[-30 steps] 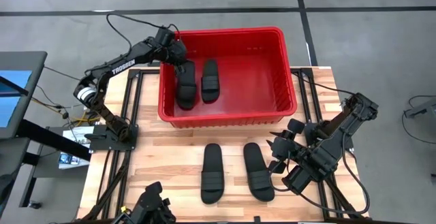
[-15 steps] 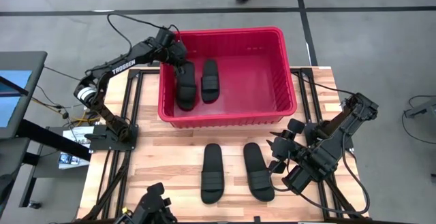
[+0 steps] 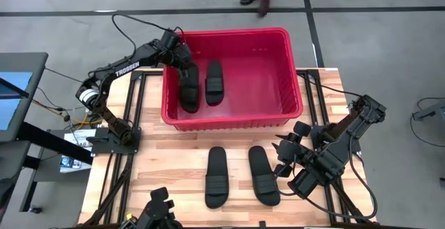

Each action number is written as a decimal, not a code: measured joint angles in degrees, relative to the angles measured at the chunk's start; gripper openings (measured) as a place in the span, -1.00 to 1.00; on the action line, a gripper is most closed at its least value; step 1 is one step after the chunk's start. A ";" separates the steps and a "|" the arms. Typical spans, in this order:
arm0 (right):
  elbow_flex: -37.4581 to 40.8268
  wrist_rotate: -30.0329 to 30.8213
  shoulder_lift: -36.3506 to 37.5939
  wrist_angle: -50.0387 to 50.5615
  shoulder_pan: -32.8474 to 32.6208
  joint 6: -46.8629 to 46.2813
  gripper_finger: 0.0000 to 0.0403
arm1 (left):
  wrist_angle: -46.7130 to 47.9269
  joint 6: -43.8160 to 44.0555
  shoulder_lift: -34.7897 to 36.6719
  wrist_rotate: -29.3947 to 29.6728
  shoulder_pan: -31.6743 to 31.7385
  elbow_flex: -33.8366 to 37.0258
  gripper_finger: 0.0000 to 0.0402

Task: Pick and place slides into bin
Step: Put the center slide into the bin, then put the right slide into the bin

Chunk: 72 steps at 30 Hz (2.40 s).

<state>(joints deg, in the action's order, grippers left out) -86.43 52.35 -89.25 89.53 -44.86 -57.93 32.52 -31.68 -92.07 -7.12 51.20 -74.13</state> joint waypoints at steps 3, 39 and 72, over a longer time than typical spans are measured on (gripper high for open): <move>0.00 0.00 0.00 0.01 0.00 0.00 -0.33 | -0.16 -0.30 0.00 0.61 0.00 0.00 -0.25; 0.00 2.95 0.00 -0.24 0.00 -0.11 -0.33 | -3.45 17.04 24.64 -4.65 -14.82 -17.66 -0.22; 0.04 11.60 -1.89 -14.18 -2.68 -7.48 -0.33 | -29.43 33.30 58.36 6.54 -37.92 37.42 -0.22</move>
<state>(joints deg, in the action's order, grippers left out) -86.39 63.95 -91.14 75.35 -47.54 -65.41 3.08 1.62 -33.71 -0.59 13.28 -36.70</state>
